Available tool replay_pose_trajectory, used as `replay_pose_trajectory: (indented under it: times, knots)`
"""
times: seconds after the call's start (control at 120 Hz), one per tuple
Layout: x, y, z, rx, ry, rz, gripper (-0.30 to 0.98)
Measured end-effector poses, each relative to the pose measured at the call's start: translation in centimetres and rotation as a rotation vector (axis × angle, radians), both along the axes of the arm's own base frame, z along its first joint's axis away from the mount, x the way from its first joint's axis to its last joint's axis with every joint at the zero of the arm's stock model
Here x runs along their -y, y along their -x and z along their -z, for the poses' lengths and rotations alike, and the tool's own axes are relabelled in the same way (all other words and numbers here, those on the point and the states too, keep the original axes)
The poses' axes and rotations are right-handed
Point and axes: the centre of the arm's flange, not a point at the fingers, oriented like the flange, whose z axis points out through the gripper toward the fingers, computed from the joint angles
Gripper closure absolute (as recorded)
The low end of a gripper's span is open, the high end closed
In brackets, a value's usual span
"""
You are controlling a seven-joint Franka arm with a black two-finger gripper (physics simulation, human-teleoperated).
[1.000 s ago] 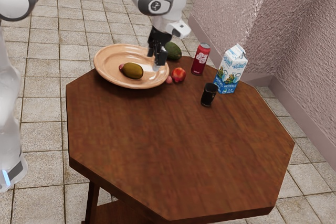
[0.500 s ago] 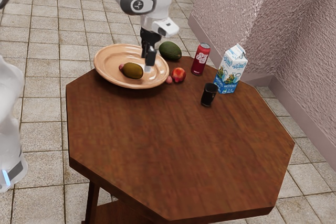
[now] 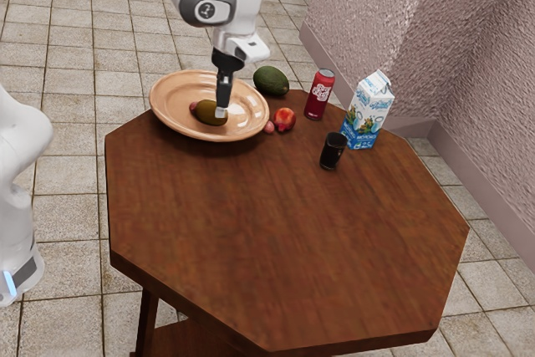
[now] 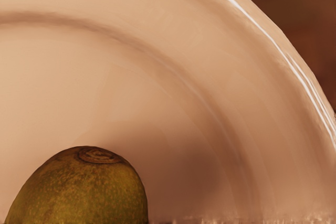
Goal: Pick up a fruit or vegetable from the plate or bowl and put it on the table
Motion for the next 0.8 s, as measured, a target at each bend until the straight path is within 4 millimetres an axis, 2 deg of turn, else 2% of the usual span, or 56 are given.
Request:
replay_pose_trajectory:
  times: [0.133,0.183,0.483,0.8]
  knots:
    - [0.2,0.5,1.2,-0.021,0.008,0.03,0.02]
    - [-0.3,0.7,1.4,-0.025,0.012,0.029,0.0]
    - [-1.6,1.1,1.6,-0.028,-0.017,0.067,0.0]
    - [-2.9,-0.4,3.0,-0.032,0.018,0.107,0.01]
